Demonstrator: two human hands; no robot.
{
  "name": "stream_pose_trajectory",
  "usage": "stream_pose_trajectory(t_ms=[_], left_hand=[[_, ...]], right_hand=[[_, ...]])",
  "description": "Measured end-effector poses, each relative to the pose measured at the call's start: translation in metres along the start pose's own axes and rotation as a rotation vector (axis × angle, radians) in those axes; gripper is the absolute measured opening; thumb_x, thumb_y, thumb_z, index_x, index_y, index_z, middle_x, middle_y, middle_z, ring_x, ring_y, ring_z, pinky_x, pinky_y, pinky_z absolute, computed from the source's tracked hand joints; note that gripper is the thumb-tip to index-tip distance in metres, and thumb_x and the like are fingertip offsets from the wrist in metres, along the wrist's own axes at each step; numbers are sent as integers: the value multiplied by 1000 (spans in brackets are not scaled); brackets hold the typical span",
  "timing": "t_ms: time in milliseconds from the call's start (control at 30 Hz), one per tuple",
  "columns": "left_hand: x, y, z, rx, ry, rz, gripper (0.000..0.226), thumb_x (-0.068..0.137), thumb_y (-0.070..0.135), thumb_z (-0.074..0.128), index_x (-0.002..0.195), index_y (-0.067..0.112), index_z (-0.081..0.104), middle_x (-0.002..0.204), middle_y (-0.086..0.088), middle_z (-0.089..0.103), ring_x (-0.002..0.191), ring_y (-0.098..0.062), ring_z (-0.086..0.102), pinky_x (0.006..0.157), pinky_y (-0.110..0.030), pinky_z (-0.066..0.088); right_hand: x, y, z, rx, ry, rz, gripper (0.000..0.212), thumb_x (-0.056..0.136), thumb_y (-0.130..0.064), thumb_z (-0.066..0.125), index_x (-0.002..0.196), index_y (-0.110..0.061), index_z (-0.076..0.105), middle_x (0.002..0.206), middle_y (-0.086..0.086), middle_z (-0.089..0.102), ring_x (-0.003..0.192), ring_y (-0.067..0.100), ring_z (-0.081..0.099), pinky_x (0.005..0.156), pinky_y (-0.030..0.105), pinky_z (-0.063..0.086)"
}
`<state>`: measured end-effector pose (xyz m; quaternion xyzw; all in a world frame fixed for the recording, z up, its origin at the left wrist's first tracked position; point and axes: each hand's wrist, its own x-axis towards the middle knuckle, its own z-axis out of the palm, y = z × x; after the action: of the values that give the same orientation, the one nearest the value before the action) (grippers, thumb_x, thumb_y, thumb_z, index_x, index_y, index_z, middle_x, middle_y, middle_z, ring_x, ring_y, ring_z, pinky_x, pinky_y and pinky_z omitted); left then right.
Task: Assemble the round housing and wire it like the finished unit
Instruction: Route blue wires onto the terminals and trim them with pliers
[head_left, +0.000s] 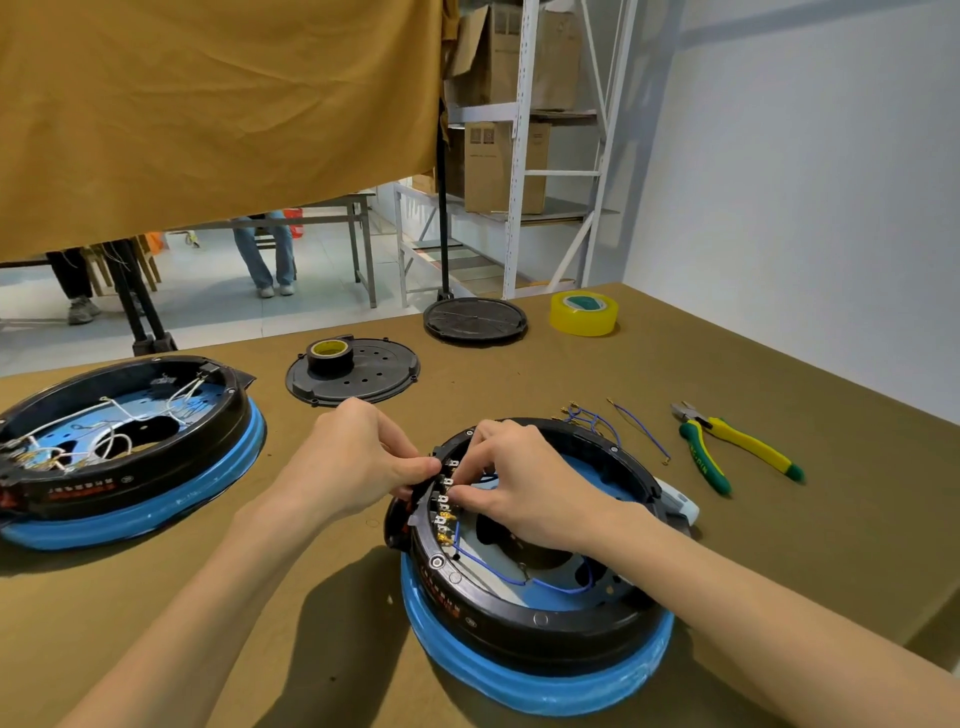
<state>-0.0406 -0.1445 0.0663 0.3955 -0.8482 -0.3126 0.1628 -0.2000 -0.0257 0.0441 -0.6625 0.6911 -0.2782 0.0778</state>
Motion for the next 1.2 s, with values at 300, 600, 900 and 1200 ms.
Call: stream_pose_trajectory(t_ms=[300, 600, 900, 1200], left_hand=[[1, -5, -2, -73, -48, -2, 16, 80, 41, 84, 71, 28, 82, 67, 9, 75, 64, 2, 70, 64, -26, 56], [0, -7, 1, -54, -18, 15, 17, 81, 43, 83, 72, 28, 81, 66, 11, 75, 65, 2, 70, 58, -21, 52], [2, -9, 0, -80, -84, 0, 14, 86, 42, 78, 94, 30, 79, 79, 10, 78, 70, 3, 72, 61, -28, 61], [-1, -6, 4, 27, -104, 67, 17, 98, 33, 67, 98, 27, 82, 71, 14, 75, 65, 6, 67, 54, -15, 52]], right_hand=[[1, 4, 3, 50, -23, 7, 11, 93, -31, 73, 88, -22, 76, 90, -10, 53, 94, 12, 50, 86, 33, 43], [-1, 4, 0, 25, -25, -12, 12, 91, -36, 74, 90, -24, 77, 92, -10, 56, 94, 10, 52, 89, 35, 45], [0, 10, -4, 23, 90, 131, 17, 92, -38, 70, 94, -24, 79, 93, -8, 62, 84, 7, 58, 80, 34, 52], [6, 3, -5, 6, 53, 109, 19, 95, -35, 70, 96, -19, 81, 93, -4, 68, 91, 17, 60, 92, 46, 47]])
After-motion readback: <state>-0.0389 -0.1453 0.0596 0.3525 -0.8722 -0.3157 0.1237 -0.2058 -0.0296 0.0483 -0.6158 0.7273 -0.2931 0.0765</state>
